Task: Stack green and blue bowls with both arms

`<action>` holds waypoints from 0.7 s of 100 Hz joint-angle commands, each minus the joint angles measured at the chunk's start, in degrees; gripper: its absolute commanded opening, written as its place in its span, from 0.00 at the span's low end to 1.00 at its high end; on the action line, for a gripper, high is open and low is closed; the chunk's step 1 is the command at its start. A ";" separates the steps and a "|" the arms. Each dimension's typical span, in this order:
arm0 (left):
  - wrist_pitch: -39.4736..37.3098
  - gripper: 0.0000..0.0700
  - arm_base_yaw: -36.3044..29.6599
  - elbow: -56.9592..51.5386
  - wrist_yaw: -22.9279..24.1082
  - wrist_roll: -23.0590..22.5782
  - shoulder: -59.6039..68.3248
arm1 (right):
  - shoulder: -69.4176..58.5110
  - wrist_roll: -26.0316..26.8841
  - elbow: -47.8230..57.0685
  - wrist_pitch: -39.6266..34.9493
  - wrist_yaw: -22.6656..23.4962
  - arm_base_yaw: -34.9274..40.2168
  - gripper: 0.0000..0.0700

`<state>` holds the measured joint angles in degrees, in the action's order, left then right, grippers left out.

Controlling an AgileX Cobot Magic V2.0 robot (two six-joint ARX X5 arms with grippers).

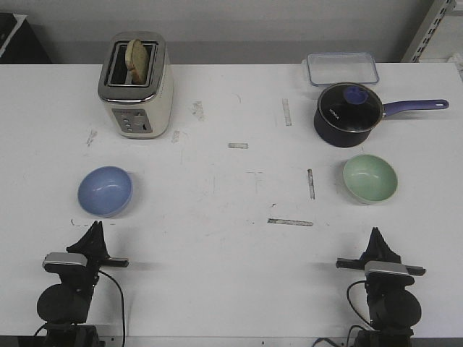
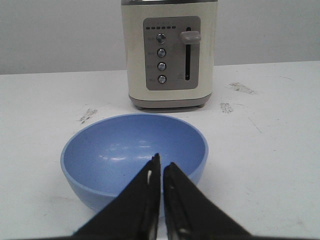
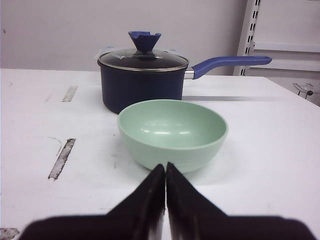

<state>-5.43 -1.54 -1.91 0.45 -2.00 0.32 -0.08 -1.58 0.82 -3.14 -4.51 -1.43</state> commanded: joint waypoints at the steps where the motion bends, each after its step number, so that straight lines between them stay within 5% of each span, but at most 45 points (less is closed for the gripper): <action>1: -0.63 0.00 -0.02 1.20 -0.02 0.09 -0.09 | 0.02 0.70 -0.09 0.57 0.02 0.07 0.00; 70: -1.09 0.00 -0.02 1.20 -0.02 0.15 -0.07 | 0.02 0.70 -0.09 0.57 0.02 0.07 0.00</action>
<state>-5.61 -1.54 -1.91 0.47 -2.00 0.32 -0.08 -1.58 0.82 -3.14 -4.51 -1.43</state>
